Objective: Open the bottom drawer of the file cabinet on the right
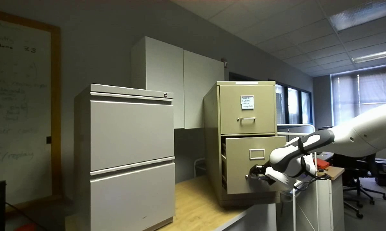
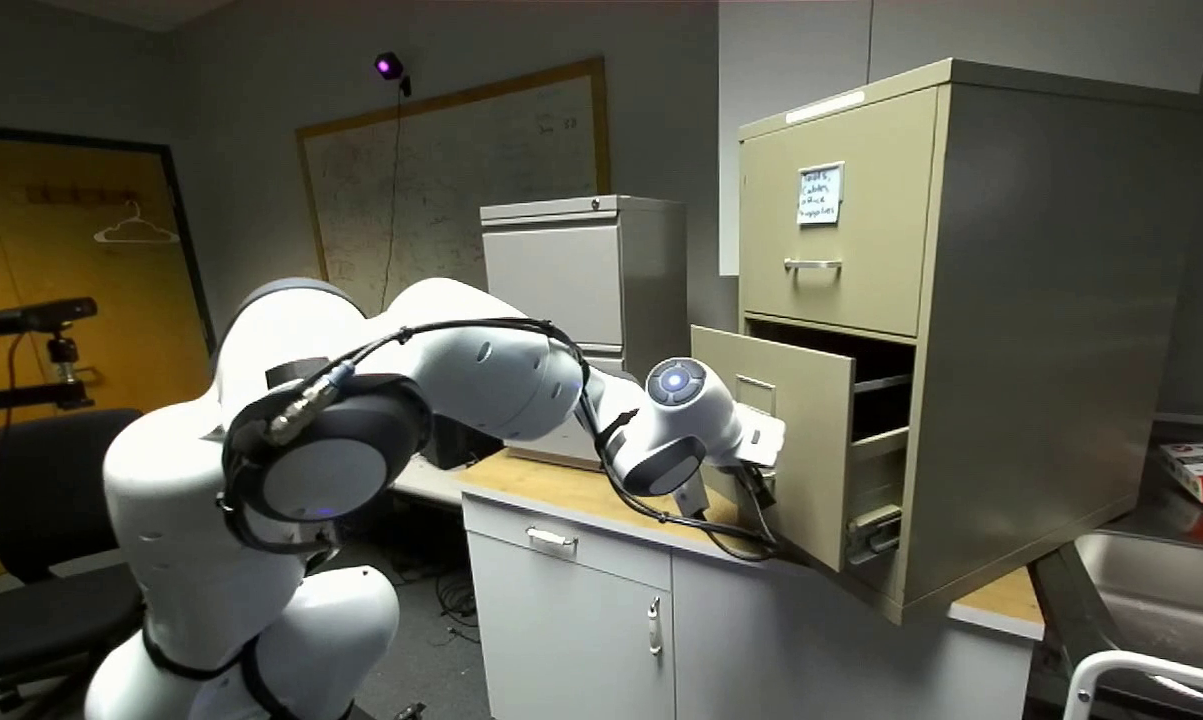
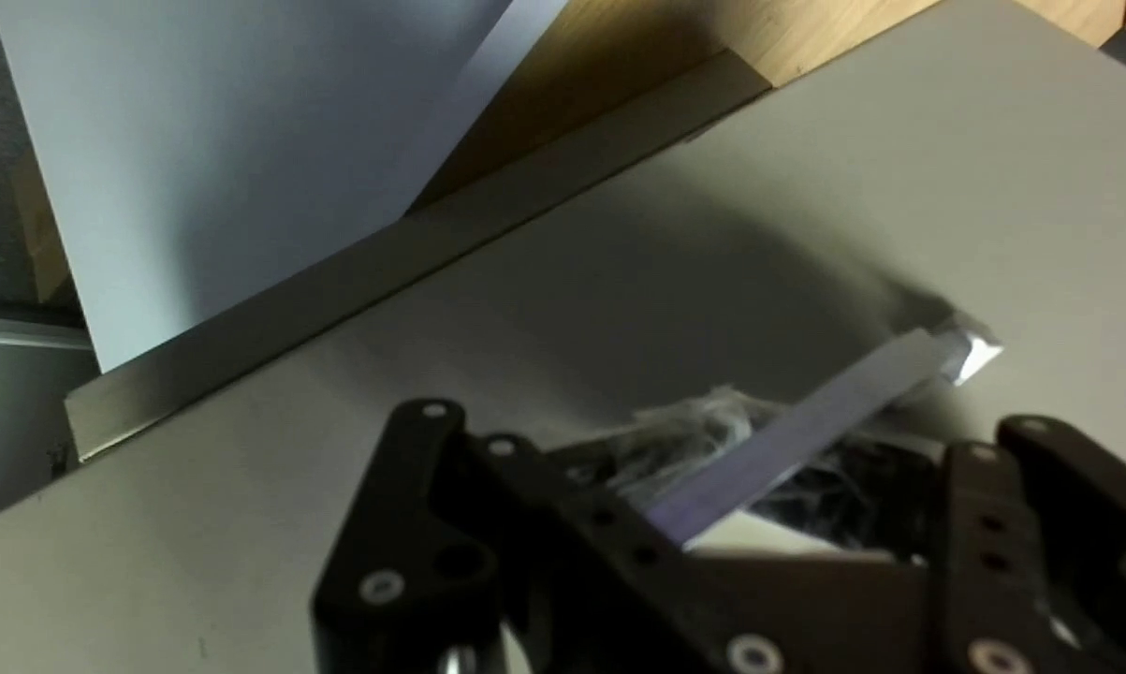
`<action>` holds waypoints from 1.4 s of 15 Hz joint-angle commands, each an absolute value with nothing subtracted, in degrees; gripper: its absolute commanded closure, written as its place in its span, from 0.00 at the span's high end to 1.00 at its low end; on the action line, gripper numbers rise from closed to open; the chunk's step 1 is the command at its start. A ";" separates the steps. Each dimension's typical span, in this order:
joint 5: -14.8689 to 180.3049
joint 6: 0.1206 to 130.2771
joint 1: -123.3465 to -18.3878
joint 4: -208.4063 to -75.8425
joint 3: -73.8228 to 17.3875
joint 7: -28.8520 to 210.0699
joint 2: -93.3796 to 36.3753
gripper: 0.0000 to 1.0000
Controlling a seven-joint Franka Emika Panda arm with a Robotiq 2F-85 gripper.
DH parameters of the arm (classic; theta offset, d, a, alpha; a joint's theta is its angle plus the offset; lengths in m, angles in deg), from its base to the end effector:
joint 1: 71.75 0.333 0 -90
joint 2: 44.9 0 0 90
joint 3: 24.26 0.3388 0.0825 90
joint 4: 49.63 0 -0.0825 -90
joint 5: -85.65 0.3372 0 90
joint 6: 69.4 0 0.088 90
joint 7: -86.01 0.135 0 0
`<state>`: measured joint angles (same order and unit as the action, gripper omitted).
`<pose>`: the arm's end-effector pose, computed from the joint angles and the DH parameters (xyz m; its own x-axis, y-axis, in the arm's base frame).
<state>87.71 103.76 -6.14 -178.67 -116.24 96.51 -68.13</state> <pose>0.4703 -0.3021 0.4667 0.4294 -0.7322 0.5287 -0.5130 -0.6795 -0.5244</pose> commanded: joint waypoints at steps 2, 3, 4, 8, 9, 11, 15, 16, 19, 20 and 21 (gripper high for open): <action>91.83 100.87 -15.98 -187.83 -103.27 94.92 -64.71 0.00; 92.45 100.95 -18.31 -188.88 -100.96 94.53 -64.98 0.00; 93.18 101.03 -20.62 -189.90 -98.72 94.22 -65.00 0.00; 96.15 102.46 -27.45 -193.88 -91.53 91.91 -67.21 0.00; 96.88 102.94 -28.97 -194.79 -89.91 91.41 -67.58 0.00; 94.60 104.41 -30.04 -196.40 -89.05 93.29 -68.84 0.00; 94.85 107.49 -31.60 -198.83 -87.04 93.07 -70.17 0.00; 94.86 108.38 -31.73 -199.38 -86.79 92.96 -70.51 0.00; 94.87 111.02 -32.52 -200.84 -85.62 93.42 -70.66 0.00; 94.72 111.11 -34.65 -201.07 -83.63 94.34 -68.98 0.00; 94.63 111.25 -36.51 -201.35 -81.77 95.05 -68.13 0.00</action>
